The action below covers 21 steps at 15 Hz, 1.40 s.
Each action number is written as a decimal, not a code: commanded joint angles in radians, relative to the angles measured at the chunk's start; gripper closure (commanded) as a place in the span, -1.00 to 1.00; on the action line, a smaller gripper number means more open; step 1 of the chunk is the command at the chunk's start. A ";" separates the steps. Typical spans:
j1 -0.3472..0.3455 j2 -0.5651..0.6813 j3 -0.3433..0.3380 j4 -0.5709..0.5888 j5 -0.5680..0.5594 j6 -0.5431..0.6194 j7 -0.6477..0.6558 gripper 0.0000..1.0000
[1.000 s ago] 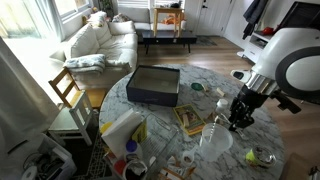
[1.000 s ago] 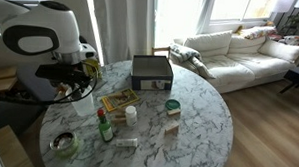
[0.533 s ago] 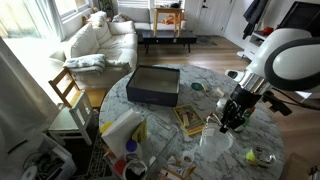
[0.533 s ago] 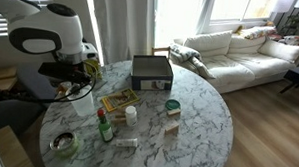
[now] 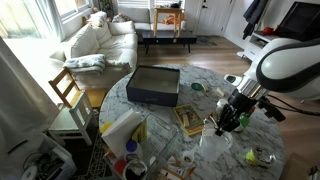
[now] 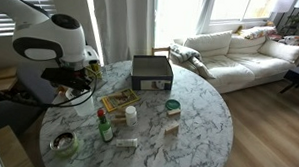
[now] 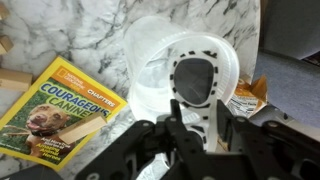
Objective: Take the plastic cup out of the clear box then remove the green bottle from it and place the pair of sunglasses in it
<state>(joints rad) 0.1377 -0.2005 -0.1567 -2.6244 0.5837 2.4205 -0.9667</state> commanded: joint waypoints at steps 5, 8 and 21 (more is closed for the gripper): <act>-0.024 -0.003 0.033 -0.025 0.021 0.090 -0.032 -0.60; -0.019 -0.007 0.038 -0.026 0.030 0.100 -0.043 -0.98; -0.058 -0.178 0.029 -0.008 -0.100 -0.191 0.052 -1.00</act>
<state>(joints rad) 0.0979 -0.2946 -0.1282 -2.6228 0.5495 2.3528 -0.9441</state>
